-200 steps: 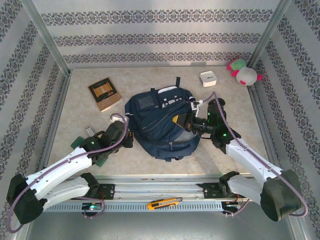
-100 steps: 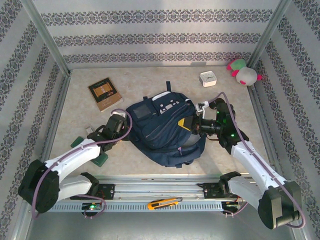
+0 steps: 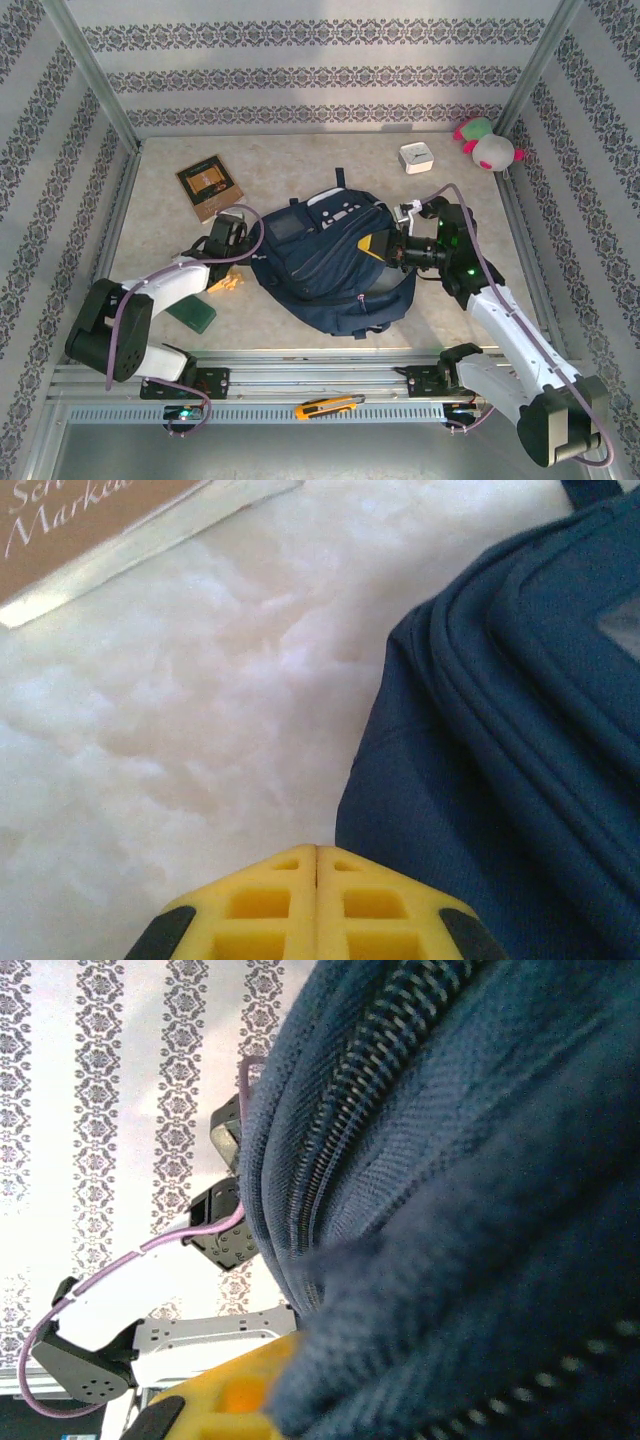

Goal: Pack the student bag

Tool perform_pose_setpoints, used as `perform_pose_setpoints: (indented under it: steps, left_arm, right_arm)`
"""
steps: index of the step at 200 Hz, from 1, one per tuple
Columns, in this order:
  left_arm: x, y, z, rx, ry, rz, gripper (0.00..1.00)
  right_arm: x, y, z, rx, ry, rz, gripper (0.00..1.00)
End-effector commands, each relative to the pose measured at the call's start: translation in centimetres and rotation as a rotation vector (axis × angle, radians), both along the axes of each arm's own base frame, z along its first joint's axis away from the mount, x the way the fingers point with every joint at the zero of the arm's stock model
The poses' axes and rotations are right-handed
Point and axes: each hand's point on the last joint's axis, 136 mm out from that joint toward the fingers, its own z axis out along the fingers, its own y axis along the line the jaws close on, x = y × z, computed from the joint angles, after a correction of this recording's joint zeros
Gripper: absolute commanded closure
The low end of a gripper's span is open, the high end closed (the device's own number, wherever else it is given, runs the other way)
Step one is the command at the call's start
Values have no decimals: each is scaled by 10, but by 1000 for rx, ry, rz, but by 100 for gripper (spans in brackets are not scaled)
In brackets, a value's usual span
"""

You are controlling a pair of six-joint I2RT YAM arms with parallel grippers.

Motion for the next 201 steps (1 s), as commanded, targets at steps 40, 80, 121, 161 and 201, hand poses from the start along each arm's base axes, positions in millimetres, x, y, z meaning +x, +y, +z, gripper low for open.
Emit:
perform_pose_setpoints:
  steps: [40,80,121,161,201]
  left_arm:
    - [46,7,17,-39,-56,35,100]
    - [56,11,25,-46,-60,40,94]
    - [61,-5,67,-100,-127,-42,59]
    - [39,-32,141,-128,-298,-229,40]
    - [-24,-88,197,-151,-516,-630,30]
  right_arm:
    - [-11,1,43,53,-156,17,100]
    - [-7,-2,50,46,-168,1,100]
    - [15,2,34,-35,-174,-162,100]
    - [39,-2,18,-104,-218,-407,100]
    - [51,2,11,-124,-252,-486,100]
